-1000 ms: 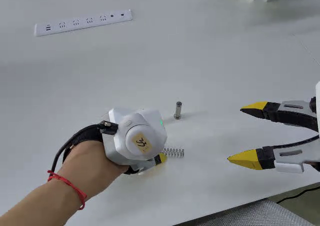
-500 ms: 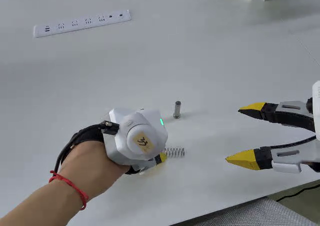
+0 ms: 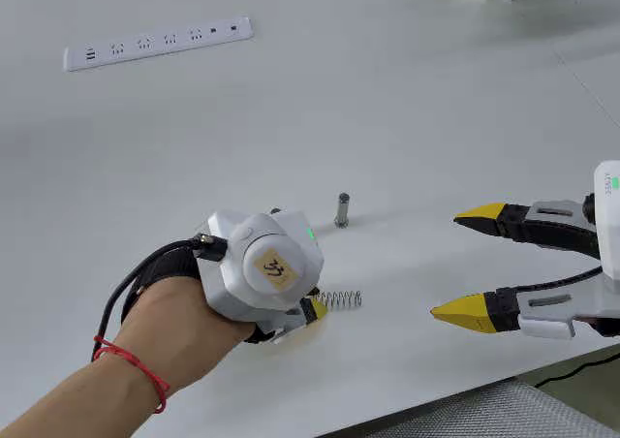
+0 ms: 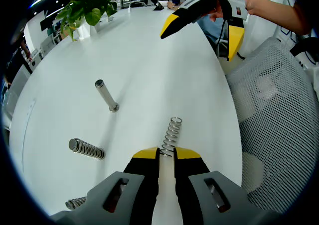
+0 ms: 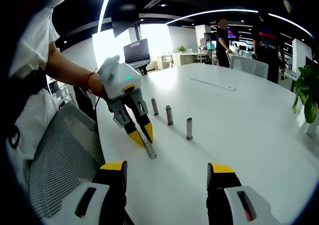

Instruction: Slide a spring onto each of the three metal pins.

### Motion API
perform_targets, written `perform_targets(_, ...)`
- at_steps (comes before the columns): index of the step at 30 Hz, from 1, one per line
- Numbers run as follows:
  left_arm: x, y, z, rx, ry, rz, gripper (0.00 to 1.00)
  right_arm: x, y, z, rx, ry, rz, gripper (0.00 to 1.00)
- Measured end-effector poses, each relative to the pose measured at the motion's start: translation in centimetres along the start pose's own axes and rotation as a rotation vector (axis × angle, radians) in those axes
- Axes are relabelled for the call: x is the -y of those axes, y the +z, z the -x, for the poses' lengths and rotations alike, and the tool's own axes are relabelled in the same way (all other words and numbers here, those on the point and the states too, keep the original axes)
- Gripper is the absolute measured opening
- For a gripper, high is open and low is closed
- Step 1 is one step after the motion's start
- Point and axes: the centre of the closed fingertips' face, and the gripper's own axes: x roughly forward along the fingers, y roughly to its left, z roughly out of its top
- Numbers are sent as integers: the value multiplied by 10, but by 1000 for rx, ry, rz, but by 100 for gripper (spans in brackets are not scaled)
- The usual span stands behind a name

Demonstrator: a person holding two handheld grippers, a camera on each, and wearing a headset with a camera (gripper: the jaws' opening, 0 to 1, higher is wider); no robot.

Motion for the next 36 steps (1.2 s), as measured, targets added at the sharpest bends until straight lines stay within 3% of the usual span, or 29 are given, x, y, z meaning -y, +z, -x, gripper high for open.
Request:
perform_targets(11,3,-1,2,7,0,3,7,-7,0,-6,-1,19,-2,63)
perform_targets(21,7,-4,0,-35,1,-138,8,-6,0,-7,0,14,-6,63)
perform_targets(25,7,-3,0,-35,2,-140,8,-6,0,-7,2,13,-8,63)
perform_targets(36,9,-2,-1,-60,3,-245,8,-4,-1,-5,6,4,-14,62)
